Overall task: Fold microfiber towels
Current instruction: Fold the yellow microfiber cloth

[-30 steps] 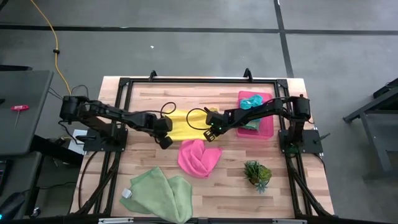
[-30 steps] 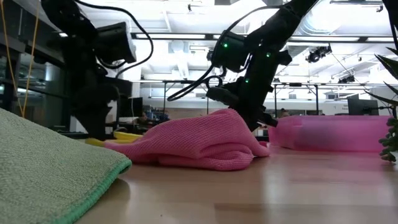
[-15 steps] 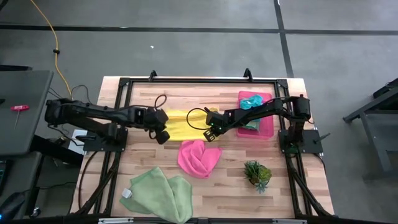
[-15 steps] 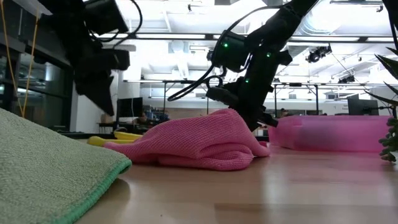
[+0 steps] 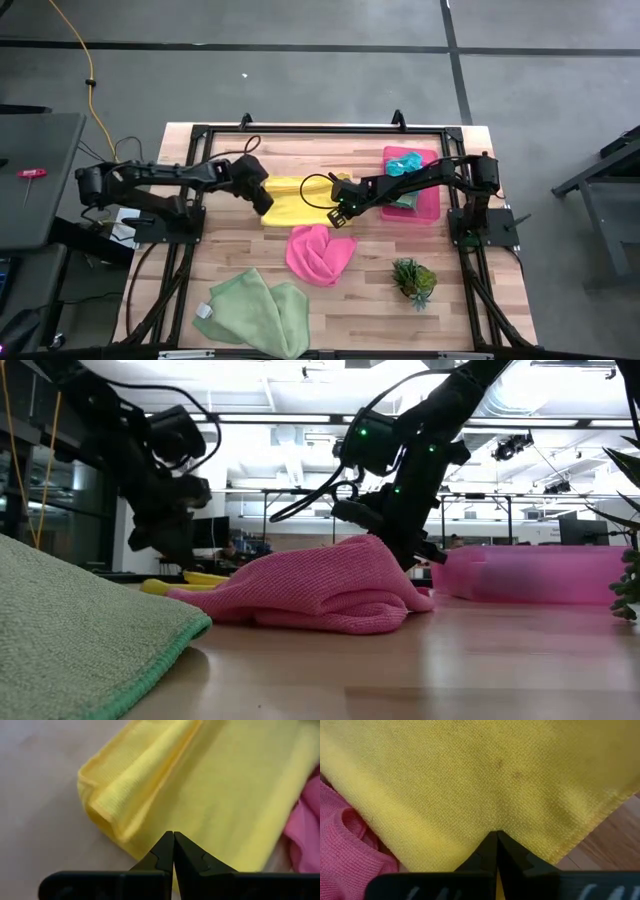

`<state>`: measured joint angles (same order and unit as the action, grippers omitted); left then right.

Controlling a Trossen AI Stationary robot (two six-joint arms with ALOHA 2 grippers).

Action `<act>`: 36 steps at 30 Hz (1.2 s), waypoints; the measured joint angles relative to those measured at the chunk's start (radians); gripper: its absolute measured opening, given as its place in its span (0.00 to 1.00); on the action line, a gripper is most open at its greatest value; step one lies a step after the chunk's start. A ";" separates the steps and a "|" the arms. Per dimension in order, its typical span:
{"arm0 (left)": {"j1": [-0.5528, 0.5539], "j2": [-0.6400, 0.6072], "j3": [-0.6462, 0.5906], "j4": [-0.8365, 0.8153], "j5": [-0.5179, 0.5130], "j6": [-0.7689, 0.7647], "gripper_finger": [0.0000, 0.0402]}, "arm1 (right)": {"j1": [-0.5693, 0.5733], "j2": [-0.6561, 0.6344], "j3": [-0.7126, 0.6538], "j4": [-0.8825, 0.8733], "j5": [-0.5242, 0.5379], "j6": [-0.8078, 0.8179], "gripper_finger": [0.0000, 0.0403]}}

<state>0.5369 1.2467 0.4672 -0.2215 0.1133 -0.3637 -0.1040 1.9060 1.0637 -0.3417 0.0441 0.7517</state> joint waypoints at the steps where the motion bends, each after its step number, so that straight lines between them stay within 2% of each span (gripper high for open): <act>1: 0.013 0.012 0.000 0.010 0.009 0.004 0.00 | 0.000 0.000 0.000 0.001 0.000 0.000 0.00; 11: 0.114 0.150 -0.001 0.064 0.102 0.053 0.00 | 0.000 0.000 0.000 0.009 0.001 0.000 0.00; 22: 0.227 0.162 0.045 0.142 0.071 0.032 0.00 | 0.000 0.000 0.000 0.010 0.002 0.008 0.00; 30: 0.333 0.162 0.110 0.173 -0.096 0.049 0.00 | 0.000 0.000 0.001 0.010 0.002 0.009 0.00; 33: 0.384 0.162 0.139 0.175 -0.096 0.028 0.00 | 0.000 0.000 0.001 0.010 0.002 0.009 0.00; 36: 0.425 0.154 0.171 0.164 -0.023 0.001 0.00 | 0.000 0.000 0.001 0.010 0.002 0.009 0.00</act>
<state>0.9614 1.4009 0.6378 -0.0574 0.0904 -0.3631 -0.1040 1.9060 1.0645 -0.3317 0.0460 0.7605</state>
